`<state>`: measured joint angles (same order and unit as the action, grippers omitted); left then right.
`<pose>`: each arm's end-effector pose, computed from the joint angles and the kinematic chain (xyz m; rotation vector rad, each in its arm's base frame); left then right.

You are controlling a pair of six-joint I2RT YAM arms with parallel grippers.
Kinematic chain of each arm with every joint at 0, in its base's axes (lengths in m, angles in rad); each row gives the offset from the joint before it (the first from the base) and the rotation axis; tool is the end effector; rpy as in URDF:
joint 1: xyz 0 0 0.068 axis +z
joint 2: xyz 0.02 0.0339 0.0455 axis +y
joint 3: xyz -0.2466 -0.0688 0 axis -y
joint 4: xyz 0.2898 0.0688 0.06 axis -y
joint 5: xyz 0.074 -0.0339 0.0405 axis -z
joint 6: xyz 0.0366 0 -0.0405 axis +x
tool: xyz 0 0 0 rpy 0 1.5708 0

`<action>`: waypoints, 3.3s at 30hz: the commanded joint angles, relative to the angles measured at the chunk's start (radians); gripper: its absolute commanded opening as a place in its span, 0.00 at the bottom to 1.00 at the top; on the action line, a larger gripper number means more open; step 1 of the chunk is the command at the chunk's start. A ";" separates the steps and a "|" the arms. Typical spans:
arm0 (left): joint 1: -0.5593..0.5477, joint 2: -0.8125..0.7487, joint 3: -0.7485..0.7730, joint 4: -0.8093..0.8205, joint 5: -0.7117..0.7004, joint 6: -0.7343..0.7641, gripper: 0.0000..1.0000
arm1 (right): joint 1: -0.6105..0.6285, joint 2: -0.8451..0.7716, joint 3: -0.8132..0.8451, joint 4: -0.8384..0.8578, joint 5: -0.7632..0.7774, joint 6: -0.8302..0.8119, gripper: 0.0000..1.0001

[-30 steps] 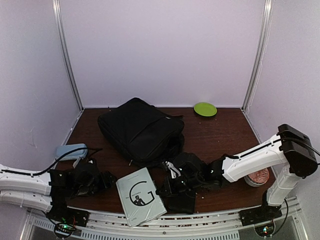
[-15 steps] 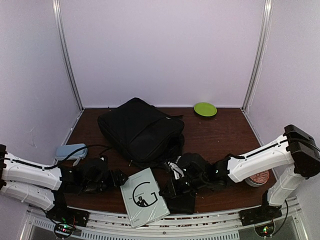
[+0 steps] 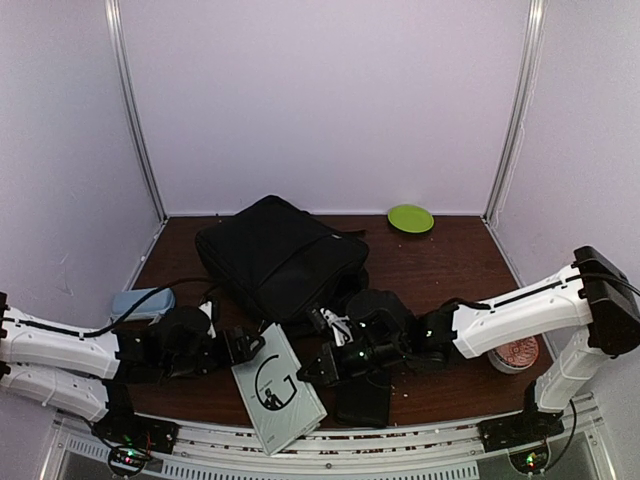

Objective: Pack the student bag
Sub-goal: Pick up the book from the center of the board.

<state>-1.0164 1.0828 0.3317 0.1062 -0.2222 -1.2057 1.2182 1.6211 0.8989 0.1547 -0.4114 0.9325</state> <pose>0.1357 -0.2039 0.1115 -0.3564 2.3541 -0.9457 0.1176 0.3619 0.1554 -0.6617 2.5198 1.5056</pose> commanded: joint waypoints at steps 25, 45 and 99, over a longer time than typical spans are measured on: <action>0.103 -0.061 0.324 -0.390 0.094 0.402 0.98 | 0.038 0.000 0.131 -0.074 0.017 -0.134 0.00; 0.159 -0.041 0.452 -0.336 0.498 0.963 0.98 | 0.063 -0.009 0.193 -0.150 0.011 -0.223 0.00; 0.193 -0.376 -0.212 0.282 0.295 0.196 0.97 | 0.122 0.139 0.354 -0.200 -0.019 -0.252 0.00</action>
<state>-0.8253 0.7311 0.1524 0.3172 0.1043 -0.9646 1.3346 1.7260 1.2125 -0.0647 -0.4126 0.6632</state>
